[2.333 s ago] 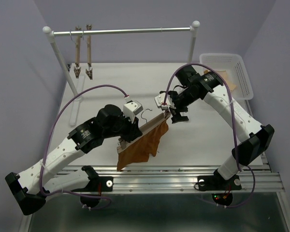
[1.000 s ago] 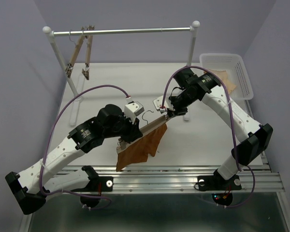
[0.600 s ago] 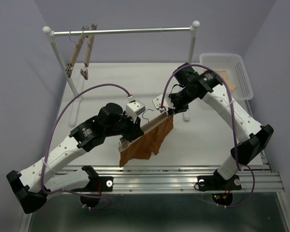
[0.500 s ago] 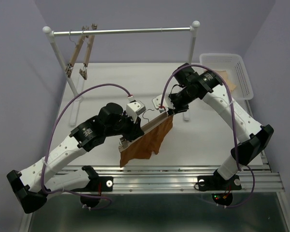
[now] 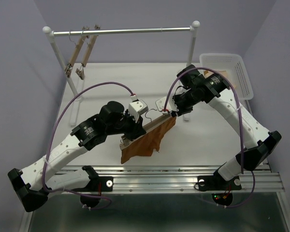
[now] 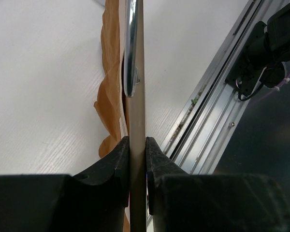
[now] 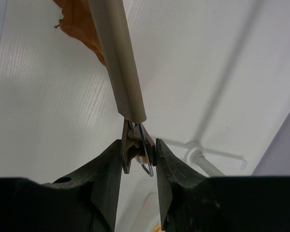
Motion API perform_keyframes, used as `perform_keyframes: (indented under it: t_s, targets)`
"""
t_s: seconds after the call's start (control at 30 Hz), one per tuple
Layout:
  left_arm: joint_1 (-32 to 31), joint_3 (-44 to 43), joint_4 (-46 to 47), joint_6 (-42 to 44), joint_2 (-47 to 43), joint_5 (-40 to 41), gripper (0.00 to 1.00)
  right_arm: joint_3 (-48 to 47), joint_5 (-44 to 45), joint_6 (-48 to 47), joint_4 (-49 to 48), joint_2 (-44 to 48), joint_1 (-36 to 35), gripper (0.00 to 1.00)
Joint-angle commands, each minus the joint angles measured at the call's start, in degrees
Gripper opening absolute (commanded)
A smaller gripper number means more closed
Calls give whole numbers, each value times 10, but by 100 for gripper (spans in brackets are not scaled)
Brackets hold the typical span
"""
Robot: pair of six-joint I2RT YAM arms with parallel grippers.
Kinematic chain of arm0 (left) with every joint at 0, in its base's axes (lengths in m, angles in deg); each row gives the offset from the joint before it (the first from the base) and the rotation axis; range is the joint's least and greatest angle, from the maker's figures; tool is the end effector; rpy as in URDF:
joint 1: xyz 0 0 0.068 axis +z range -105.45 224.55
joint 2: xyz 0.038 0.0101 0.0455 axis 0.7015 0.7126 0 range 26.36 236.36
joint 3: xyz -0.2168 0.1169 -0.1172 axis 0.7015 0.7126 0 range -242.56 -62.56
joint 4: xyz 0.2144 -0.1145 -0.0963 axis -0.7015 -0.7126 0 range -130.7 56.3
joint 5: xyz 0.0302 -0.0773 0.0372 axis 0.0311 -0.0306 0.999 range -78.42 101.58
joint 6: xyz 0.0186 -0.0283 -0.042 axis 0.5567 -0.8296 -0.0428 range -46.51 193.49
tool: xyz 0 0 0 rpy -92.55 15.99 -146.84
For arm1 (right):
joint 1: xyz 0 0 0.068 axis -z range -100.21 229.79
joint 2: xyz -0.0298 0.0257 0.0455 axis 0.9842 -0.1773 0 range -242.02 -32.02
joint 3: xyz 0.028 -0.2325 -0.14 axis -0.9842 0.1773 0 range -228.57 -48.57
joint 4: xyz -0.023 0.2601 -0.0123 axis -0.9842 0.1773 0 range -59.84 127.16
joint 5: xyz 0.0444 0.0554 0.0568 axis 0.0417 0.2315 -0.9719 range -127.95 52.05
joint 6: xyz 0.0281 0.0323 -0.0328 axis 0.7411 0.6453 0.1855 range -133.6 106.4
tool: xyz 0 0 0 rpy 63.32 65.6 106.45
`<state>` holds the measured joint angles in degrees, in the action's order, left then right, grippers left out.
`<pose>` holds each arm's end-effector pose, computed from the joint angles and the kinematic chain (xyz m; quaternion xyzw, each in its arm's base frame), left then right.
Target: Remove the underwear clipped to the hanger
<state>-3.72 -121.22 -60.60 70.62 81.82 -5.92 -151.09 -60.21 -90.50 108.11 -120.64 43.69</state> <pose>0.1321 -0.1642 0.3610 0.3961 0.7313 -0.3481 0.4325 0.2214 0.1781 0.3983 -0.8212 0.4916 0.0995 0.2721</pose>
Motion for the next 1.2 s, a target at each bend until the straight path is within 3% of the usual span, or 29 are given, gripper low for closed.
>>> perform_keyframes:
  t_s: [0.0, 0.33, 0.47, 1.0, 1.17]
  targets:
    - [-2, -21, 34, 9, -2, -12, 0, 10, 6, -1, 2, 17, -13, 16]
    - [-2, -22, 33, 18, -2, -33, 0, 19, 8, -18, 11, 16, -13, 50]
    - [-2, -24, 30, 21, -2, -38, 0, 17, 6, -20, 14, 15, -13, 59]
    - [-2, -11, 25, 10, -12, -16, 0, 21, 21, -7, 14, 27, -13, 60]
    - [-2, -16, 20, 9, -14, -13, 0, 26, 19, -3, 9, 35, -13, 45]
